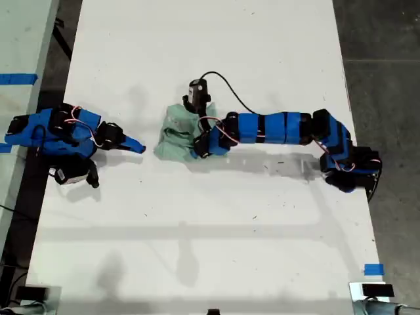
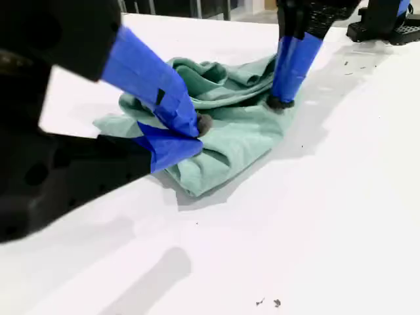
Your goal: Fold tshirt
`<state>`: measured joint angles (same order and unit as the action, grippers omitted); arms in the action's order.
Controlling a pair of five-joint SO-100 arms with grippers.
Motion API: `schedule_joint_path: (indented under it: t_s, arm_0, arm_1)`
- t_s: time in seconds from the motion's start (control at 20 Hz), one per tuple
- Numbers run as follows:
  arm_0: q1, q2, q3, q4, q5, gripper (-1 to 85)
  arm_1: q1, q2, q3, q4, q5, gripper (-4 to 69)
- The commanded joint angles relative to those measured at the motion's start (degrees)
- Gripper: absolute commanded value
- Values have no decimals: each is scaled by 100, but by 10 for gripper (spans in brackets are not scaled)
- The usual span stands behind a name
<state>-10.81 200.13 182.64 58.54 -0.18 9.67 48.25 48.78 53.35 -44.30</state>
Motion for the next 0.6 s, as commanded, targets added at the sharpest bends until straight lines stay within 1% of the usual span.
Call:
schedule_joint_path:
  t_s: [0.0, 0.35, 0.45, 0.55]
  arm_0:
    - [-62, 554, 53, 35, -53, 1]
    - [-26, 554, 62, 35, -62, 1]
    - [-26, 554, 62, 35, -53, 1]
    - [9, 554, 62, 44, -79, 1]
  arm_1:
    - [422, 149, -457, 70, -229, -10]
    - [1406, 149, -773, 229, -817, -11]
    - [1573, 167, -817, 334, -905, -11]
    - [1556, 185, -835, 431, -914, -11]
